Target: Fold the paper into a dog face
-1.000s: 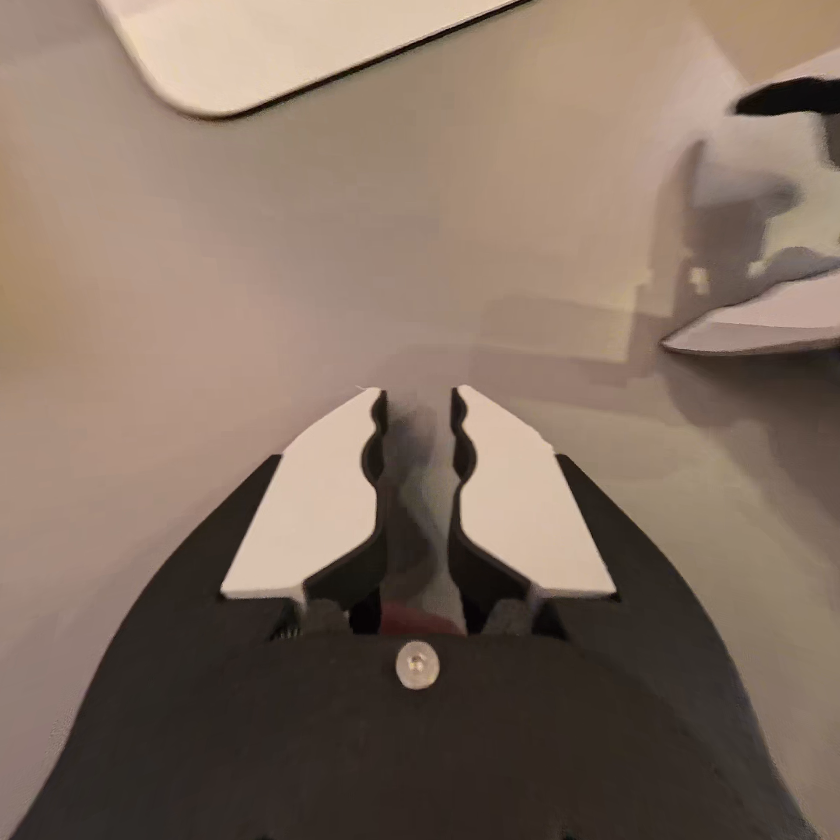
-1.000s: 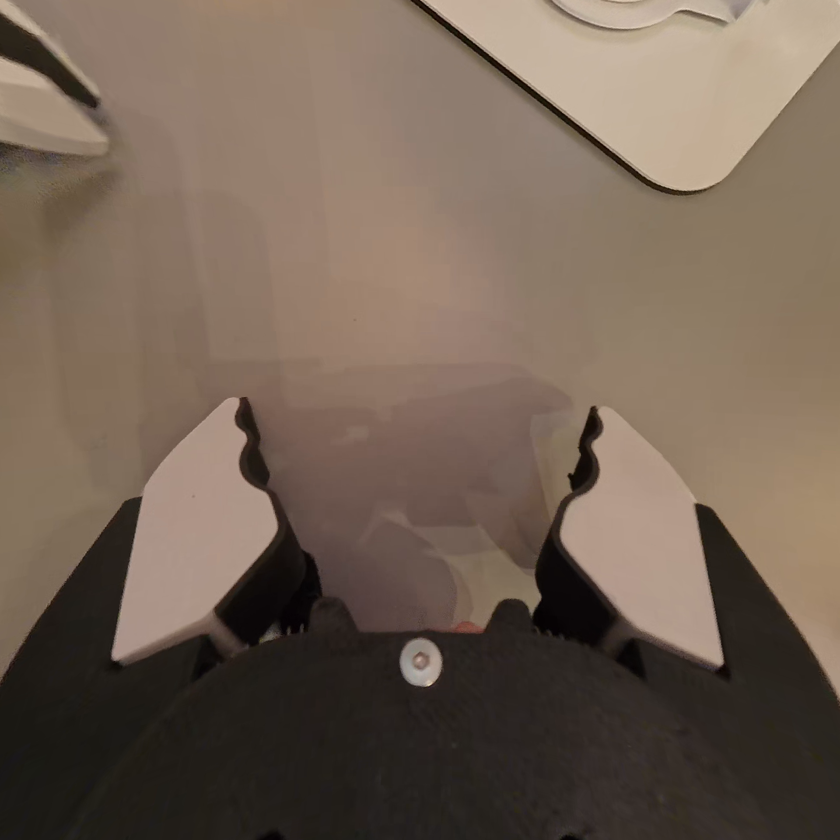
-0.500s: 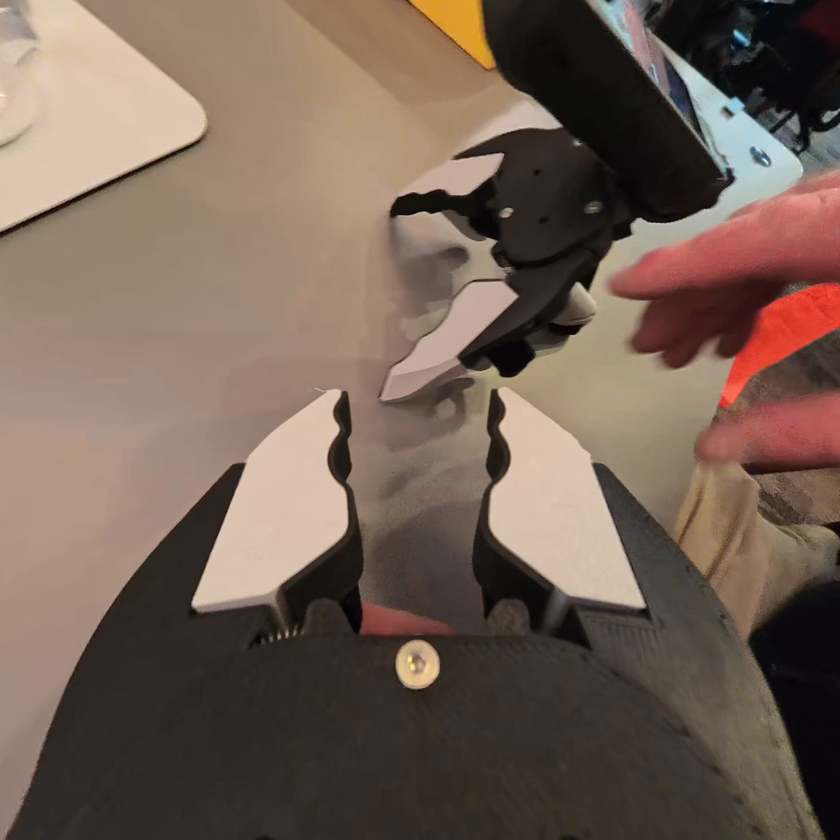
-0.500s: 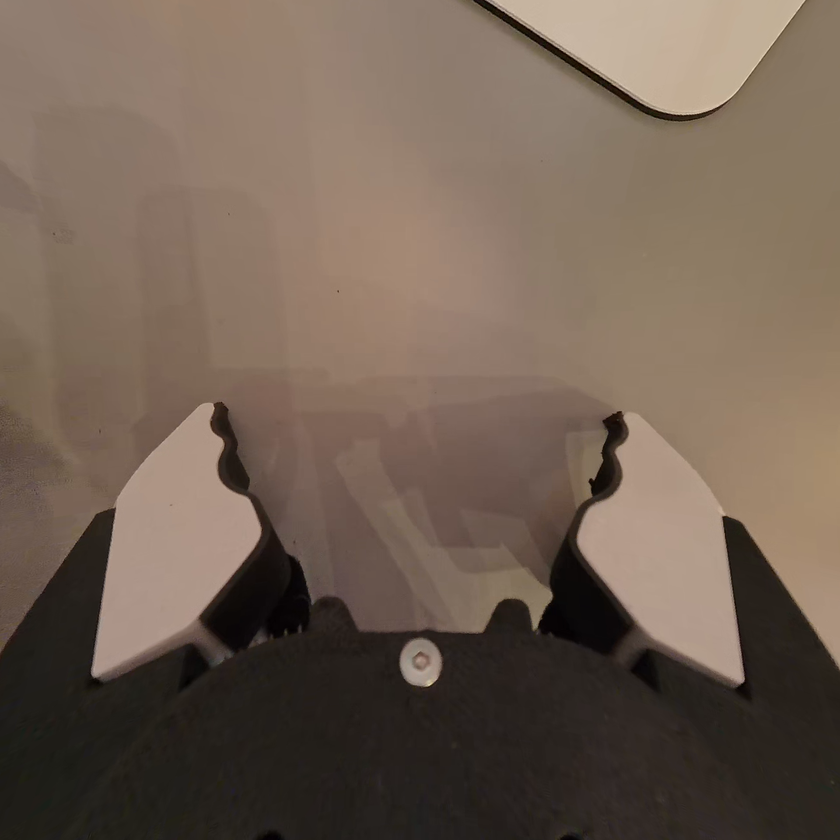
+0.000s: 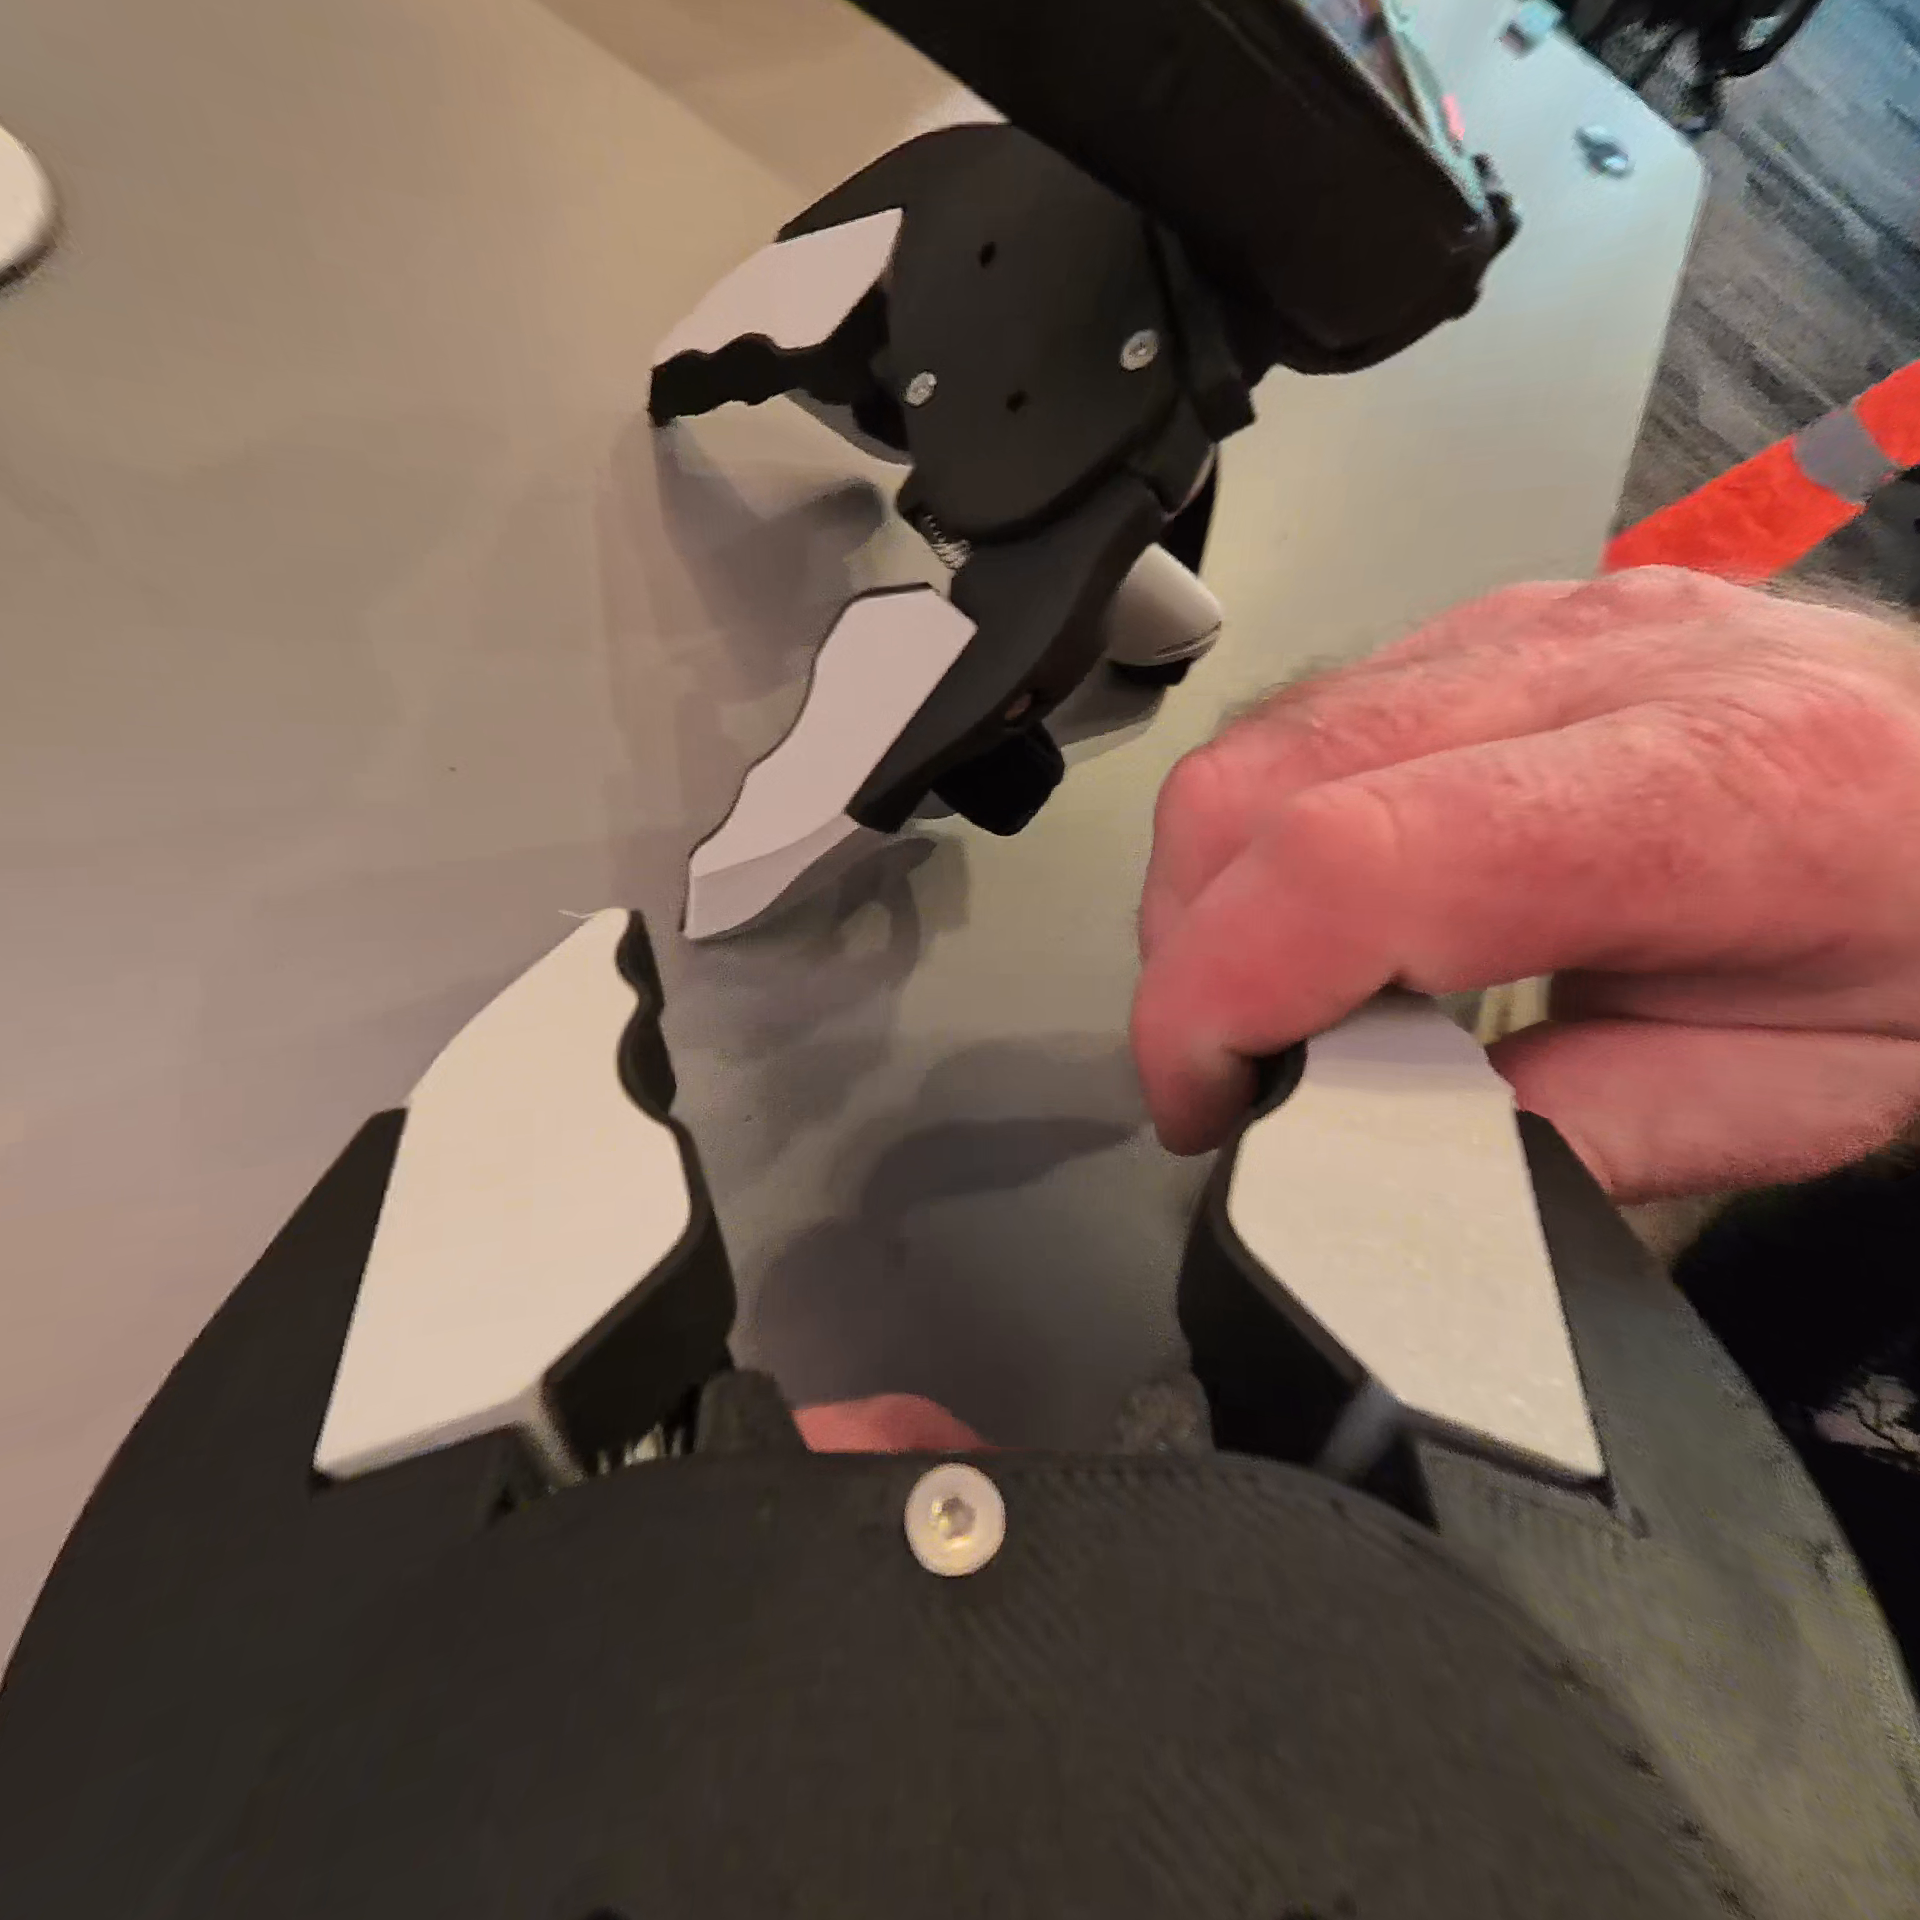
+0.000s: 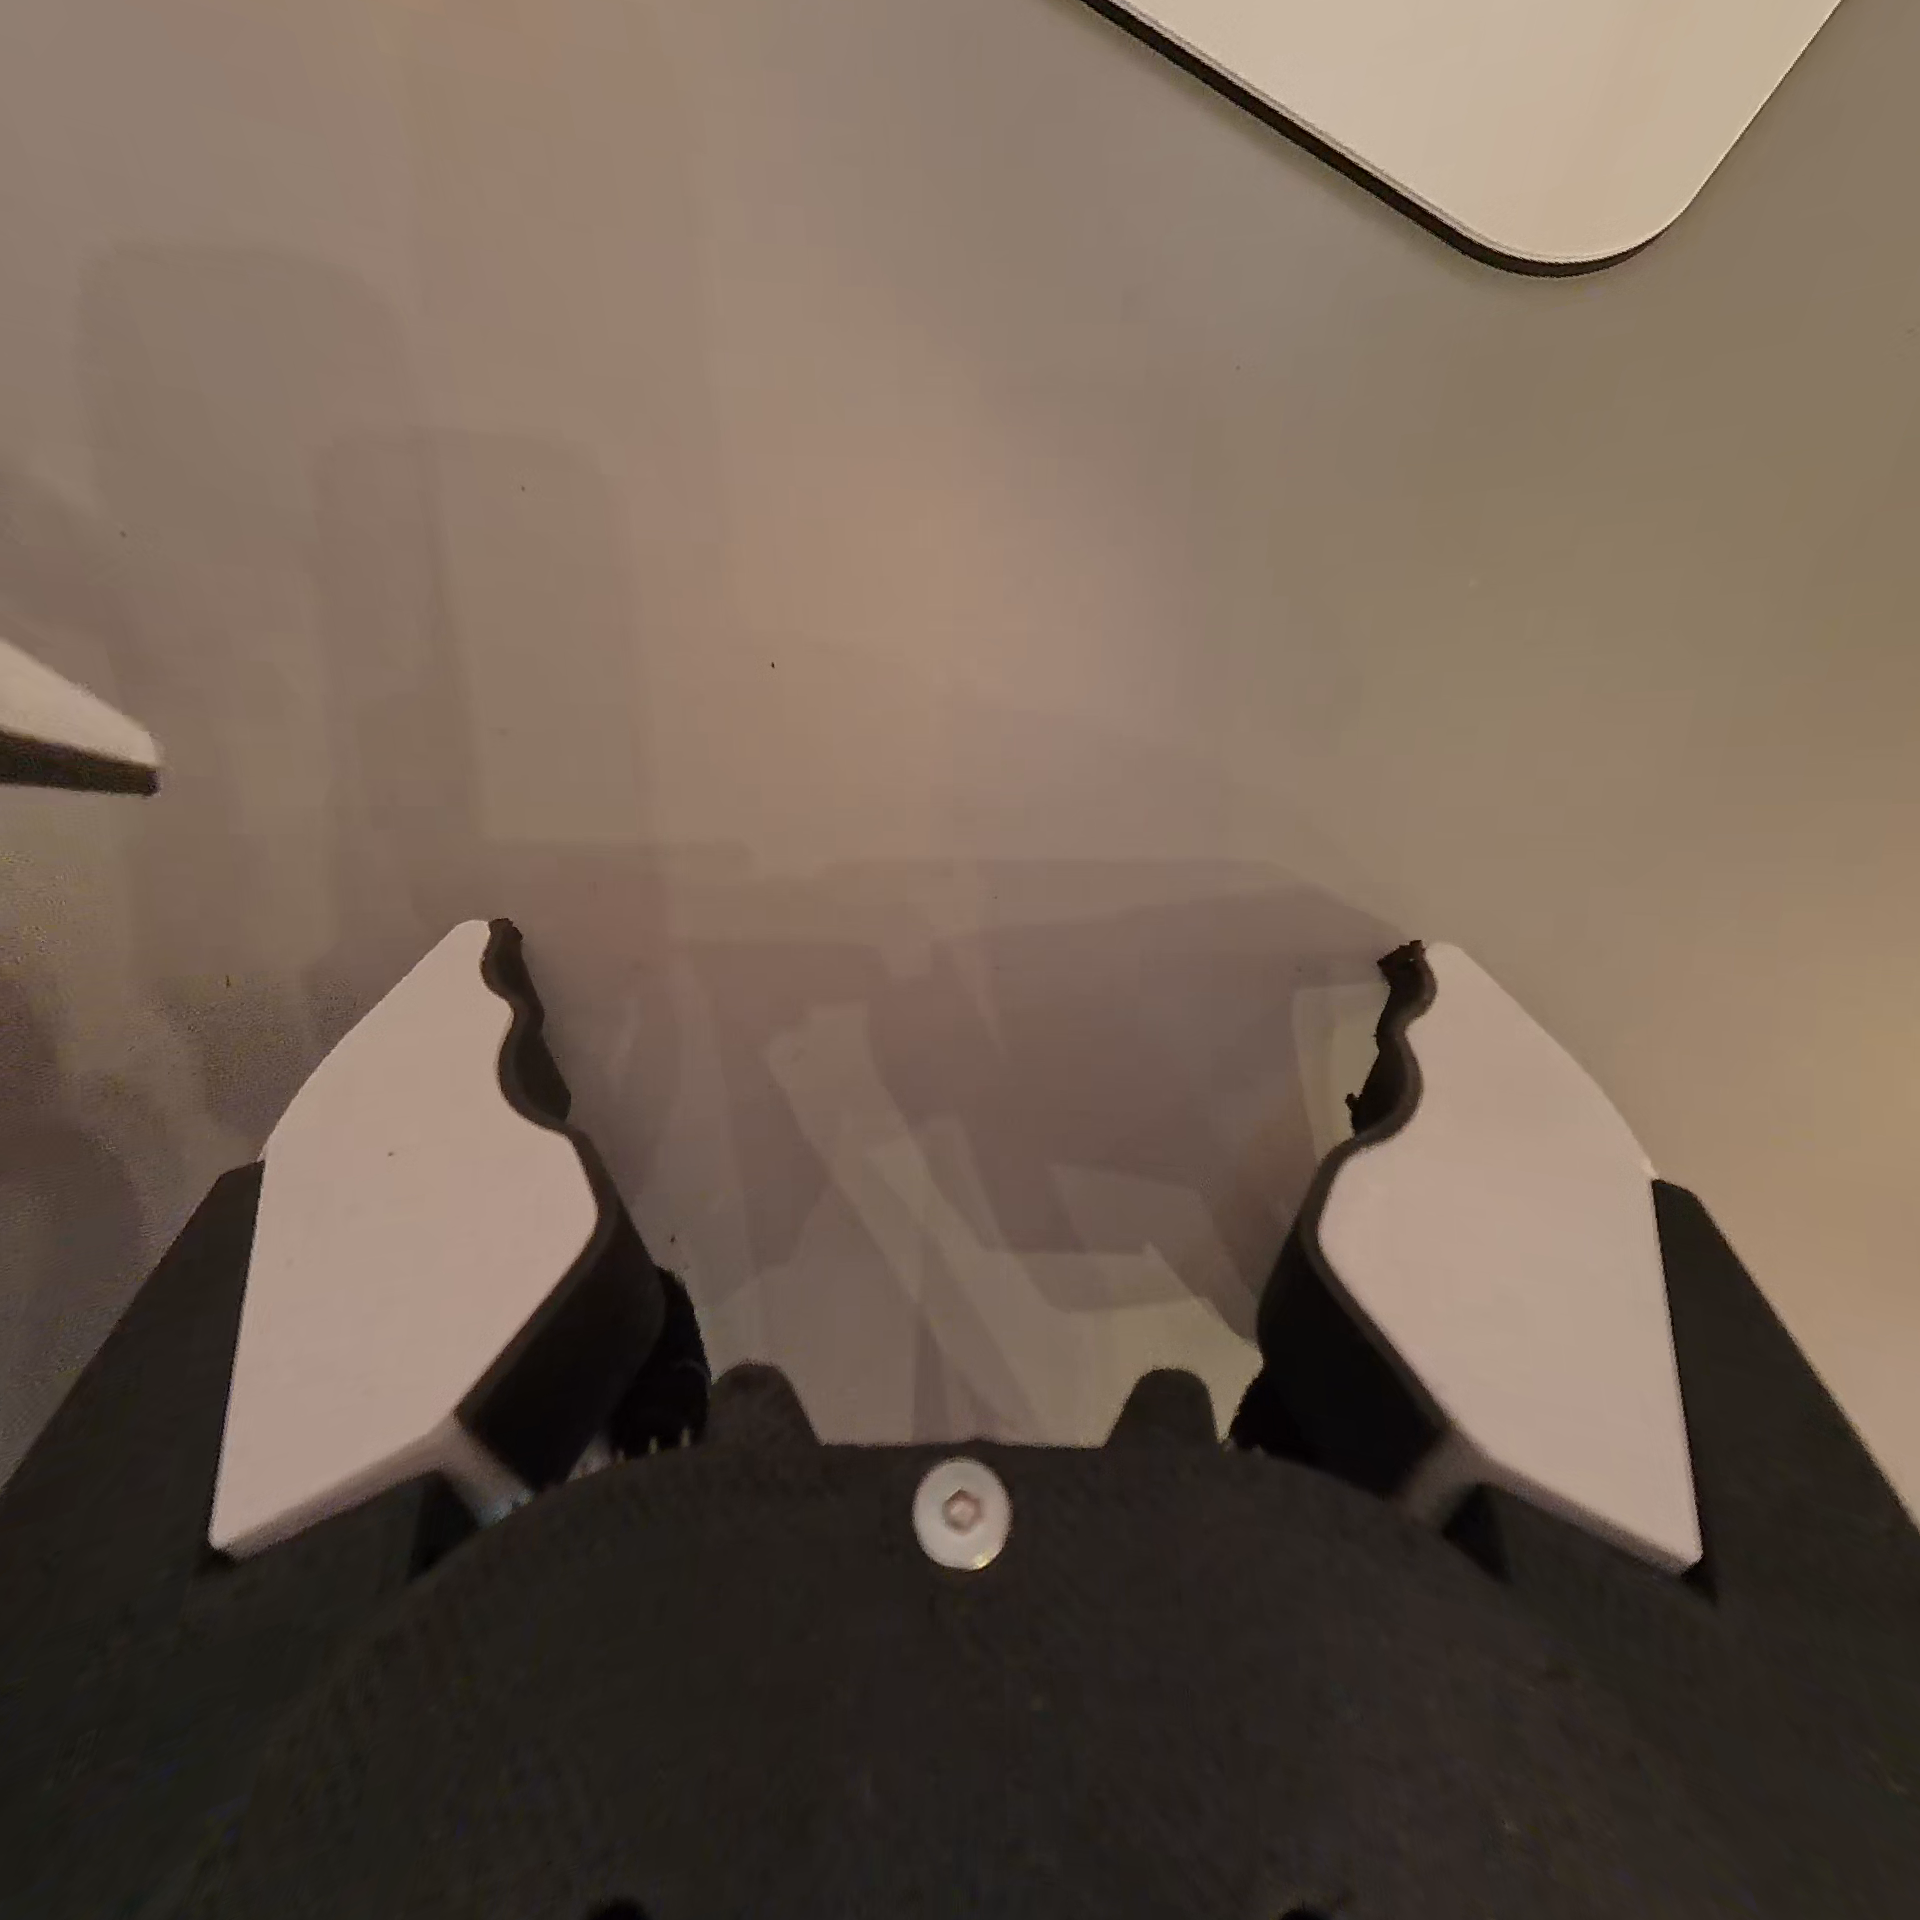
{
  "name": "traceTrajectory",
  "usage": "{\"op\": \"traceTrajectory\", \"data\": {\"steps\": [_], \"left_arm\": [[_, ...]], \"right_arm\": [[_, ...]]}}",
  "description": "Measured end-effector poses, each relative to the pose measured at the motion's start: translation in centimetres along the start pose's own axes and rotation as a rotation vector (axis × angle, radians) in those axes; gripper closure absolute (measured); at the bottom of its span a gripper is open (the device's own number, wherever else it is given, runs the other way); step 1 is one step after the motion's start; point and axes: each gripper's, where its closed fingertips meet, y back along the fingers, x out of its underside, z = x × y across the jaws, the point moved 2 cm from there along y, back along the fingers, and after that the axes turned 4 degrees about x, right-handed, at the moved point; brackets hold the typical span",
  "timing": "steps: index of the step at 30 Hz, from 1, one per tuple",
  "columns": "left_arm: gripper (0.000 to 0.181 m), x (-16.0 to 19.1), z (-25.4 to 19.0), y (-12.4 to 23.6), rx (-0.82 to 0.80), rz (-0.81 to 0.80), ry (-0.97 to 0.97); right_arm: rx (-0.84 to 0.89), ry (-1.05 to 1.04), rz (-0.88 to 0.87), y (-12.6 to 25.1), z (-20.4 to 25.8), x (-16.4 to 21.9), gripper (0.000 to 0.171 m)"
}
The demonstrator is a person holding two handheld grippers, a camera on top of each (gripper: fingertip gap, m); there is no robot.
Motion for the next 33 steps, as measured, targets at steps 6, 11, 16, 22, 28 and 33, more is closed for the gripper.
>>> {"op": "traceTrajectory", "data": {"steps": [6,11,16,22,28,33], "left_arm": [[0.076,-1.0,-0.3,-0.6,0.091,-0.022,0.002],[0.070,-0.7,1.1,-0.3,0.008,-0.008,-0.034],[0.086,-0.4,3.6,0.9,-0.091,-0.020,-0.051],[0.089,1.0,6.5,1.1,-0.189,0.024,-0.036],[0.090,1.4,7.6,0.8,-0.207,0.027,-0.022],[0.094,1.5,8.1,-0.2,-0.179,0.029,-0.004]], "right_arm": [[0.000,0.000,0.000,0.0,0.0,0.0,0.025],[0.000,0.000,0.000,0.0,0.0,0.0,0.025],[-0.001,0.000,0.000,0.0,0.0,0.0,0.025],[-0.022,0.026,-0.002,0.1,-0.3,0.1,0.025],[-0.022,0.026,-0.002,0.1,-0.3,0.1,0.025],[-0.065,0.077,0.016,-0.9,-0.6,-0.9,0.025]]}}
